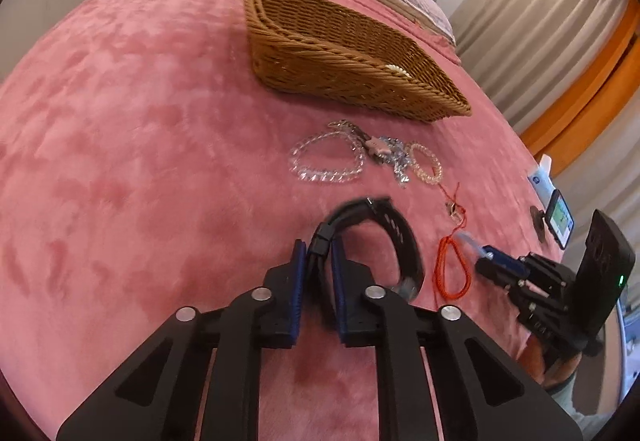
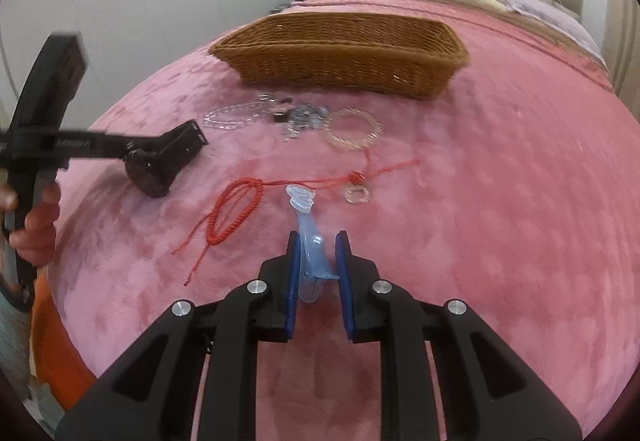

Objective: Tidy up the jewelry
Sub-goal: 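Grasp the black watch with the left gripper while the right grasps the blue hair clip, then carry the watch and hair clip into the basket and release both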

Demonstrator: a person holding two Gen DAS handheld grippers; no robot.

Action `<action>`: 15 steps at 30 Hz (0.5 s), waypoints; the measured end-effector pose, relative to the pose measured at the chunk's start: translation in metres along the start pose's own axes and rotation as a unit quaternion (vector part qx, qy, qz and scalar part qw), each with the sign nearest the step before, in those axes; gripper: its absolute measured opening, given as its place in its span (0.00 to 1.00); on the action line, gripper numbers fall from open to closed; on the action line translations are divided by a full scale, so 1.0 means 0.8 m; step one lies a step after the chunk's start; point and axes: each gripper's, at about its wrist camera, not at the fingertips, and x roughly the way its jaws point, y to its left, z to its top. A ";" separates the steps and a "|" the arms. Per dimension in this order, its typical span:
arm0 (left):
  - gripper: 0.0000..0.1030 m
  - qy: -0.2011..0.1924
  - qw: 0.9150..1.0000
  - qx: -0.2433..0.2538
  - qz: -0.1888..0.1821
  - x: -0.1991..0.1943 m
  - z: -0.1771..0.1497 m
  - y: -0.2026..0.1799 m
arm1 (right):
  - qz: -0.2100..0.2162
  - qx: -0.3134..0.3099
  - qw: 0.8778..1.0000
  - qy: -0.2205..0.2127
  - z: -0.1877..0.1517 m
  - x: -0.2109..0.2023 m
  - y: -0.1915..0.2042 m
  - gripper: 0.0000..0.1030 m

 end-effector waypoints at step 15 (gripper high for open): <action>0.19 -0.041 0.998 0.018 0.045 -0.008 -0.013 -0.020 | 0.006 0.024 1.000 0.019 -0.012 -0.002 0.000 0.28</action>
